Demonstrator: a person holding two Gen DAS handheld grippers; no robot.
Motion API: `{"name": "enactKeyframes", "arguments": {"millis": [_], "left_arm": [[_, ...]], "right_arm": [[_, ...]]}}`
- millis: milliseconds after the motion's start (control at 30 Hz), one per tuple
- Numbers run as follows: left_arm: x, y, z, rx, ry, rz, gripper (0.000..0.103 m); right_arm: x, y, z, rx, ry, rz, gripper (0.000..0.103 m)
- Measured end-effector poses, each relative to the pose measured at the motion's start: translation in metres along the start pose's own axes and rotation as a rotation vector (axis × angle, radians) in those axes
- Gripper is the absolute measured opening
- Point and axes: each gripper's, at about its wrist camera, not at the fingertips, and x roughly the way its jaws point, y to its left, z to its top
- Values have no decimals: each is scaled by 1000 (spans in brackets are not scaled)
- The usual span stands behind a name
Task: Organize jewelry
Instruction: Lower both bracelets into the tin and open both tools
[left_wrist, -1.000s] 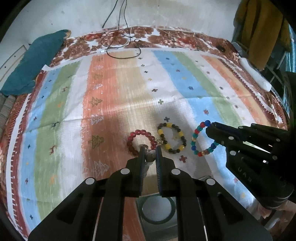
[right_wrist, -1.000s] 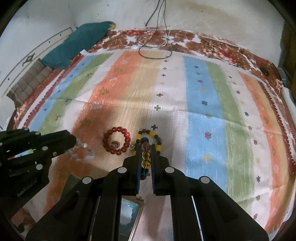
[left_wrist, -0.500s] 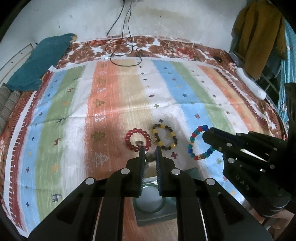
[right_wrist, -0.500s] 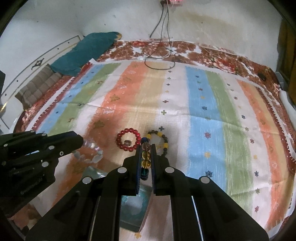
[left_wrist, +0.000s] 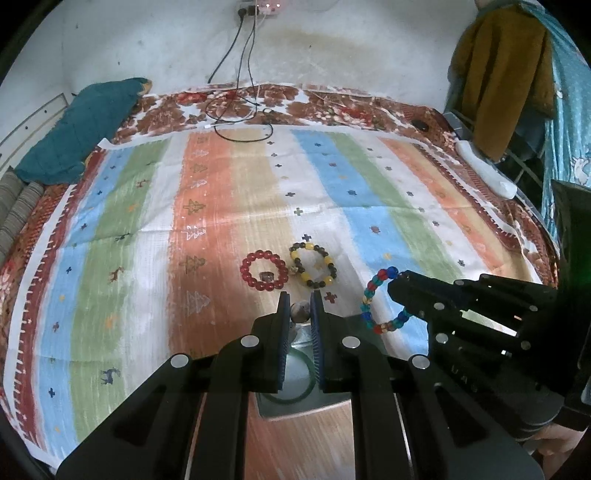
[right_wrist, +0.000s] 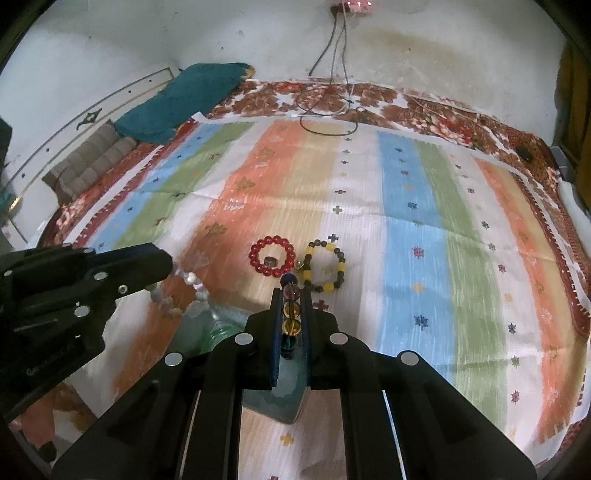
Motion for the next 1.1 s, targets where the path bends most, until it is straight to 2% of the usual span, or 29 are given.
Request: {"name": "enactKeyframes", "arguments": {"millis": [367, 467, 533, 567, 833, 1033, 1100], "left_arm": [[-9, -4, -14, 0, -10, -13, 11], [-6, -4, -16, -3, 9, -12, 12], [-3, 2, -15, -22, 13, 18, 13], [-2, 5, -15, -33, 17, 25, 15], [1, 26, -8, -82, 23, 70, 38], [16, 35, -2, -78, 51, 108, 48], [23, 37, 1, -68, 61, 128, 53]], "right_arm": [[-11, 6, -14, -10, 4, 43, 10], [-9, 5, -16, 0, 16, 51, 11], [-6, 2, -15, 14, 28, 46, 17], [-4, 0, -15, 18, 32, 35, 27], [12, -18, -10, 41, 79, -14, 29], [27, -29, 0, 54, 105, -36, 37], [32, -32, 5, 55, 109, -42, 43]]}}
